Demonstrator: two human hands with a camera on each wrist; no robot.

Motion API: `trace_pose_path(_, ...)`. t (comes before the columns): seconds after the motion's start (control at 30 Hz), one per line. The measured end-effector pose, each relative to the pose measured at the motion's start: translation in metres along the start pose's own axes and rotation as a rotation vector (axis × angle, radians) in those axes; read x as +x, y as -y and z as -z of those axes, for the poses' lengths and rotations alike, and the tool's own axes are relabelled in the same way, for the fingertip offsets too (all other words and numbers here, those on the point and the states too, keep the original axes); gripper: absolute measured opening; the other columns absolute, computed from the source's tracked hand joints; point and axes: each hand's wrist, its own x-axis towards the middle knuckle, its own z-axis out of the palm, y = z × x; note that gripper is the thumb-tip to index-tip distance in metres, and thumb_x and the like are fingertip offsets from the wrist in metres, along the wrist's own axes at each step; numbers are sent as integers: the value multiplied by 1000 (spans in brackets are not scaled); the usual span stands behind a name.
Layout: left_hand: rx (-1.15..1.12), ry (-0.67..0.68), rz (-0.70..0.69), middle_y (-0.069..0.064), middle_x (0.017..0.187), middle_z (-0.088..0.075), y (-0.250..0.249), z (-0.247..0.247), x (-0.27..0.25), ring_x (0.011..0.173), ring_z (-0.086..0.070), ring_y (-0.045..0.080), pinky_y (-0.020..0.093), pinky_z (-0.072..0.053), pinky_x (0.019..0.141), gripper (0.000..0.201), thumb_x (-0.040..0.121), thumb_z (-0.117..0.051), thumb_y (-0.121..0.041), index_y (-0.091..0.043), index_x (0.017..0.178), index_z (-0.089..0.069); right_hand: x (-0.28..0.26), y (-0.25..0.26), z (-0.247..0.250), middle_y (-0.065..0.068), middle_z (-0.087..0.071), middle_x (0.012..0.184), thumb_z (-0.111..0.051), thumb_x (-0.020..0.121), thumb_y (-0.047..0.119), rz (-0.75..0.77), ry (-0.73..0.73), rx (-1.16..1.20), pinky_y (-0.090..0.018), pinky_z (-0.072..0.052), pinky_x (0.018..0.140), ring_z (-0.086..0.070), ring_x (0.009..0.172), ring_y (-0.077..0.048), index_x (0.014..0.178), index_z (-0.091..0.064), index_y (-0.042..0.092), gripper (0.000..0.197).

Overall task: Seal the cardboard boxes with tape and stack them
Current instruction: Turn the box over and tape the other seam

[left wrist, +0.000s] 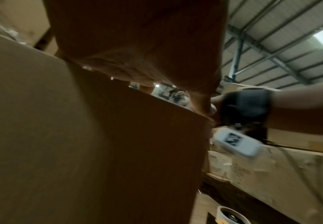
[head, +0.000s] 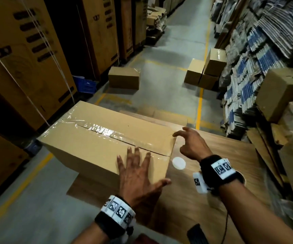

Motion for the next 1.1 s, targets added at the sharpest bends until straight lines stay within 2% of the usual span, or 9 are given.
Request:
trace_pose_path(0.1,17,42,-95,13,168,29,-18,-9,-6,150,38,32,65,22,119,122,66,-6,-107,-36,165,5,34,2,4,-10,-17,171,-60,73,-2,121,78,-176,-46,-32,121,-18,157,-30,151,-47,40,89)
trace_pose_path(0.23,17,-77,-127,16,174,3,-14,-21,1,152,26,32,63,17,121,88,90,-32,-84,-40,164,-19,34,-5,-7,-1,-39,161,-57,69,-8,191,175,-85,-32,-45,105,-44,142,-28,159,-34,38,104)
trace_pose_path(0.37,4,-116,-122,12,173,-6,4,-23,-5,159,3,42,71,13,119,83,83,-20,-80,-46,158,-34,9,-24,-27,-2,-43,158,-66,80,5,182,39,-47,-34,-45,108,-45,142,-25,155,-43,37,85)
trace_pose_path(0.53,-213,-104,-155,-9,170,-25,38,-16,-10,161,-10,24,70,-13,123,50,100,-54,-48,-47,149,-49,-32,-50,-51,6,-60,133,-88,74,46,200,-116,94,-40,-54,96,-59,123,-19,138,-62,42,69)
trace_pose_path(0.63,-523,-159,-265,-15,158,-40,65,-12,1,158,-21,17,57,-36,121,46,92,-67,-37,-40,137,-65,-53,-52,-58,9,-69,113,-85,81,37,168,-307,140,-35,-57,79,-68,102,-19,119,-76,40,39)
trace_pose_path(0.73,-412,-132,-287,-14,159,-42,73,-8,12,157,-22,14,62,-26,124,48,93,-74,-27,-40,138,-64,-74,-56,-66,14,-70,103,-84,85,26,185,-369,278,-37,-58,70,-69,88,-14,117,-77,39,35)
trace_pose_path(0.8,-207,-181,-300,-11,159,-47,63,-5,15,155,-29,15,67,-21,123,45,95,-71,-42,-40,139,-62,-90,-66,-69,13,-73,103,-87,82,27,112,-372,400,-36,-60,73,-70,91,-9,128,-72,35,49)
trace_pose_path(0.93,-338,-414,-526,-5,126,-74,13,-15,9,114,-69,13,44,-56,99,33,91,-79,-38,-28,122,-76,-136,-119,-85,8,-74,105,-91,77,27,-187,-356,461,-38,-59,90,-70,99,-9,132,-69,31,59)
trace_pose_path(1.1,-516,-62,-496,-20,104,-78,-57,-42,12,87,-70,-7,23,-61,78,43,91,-60,-63,-34,116,-78,-199,-189,-94,-12,-75,113,-94,69,27,-547,-270,292,-34,-52,84,-71,104,-30,127,-71,17,63)
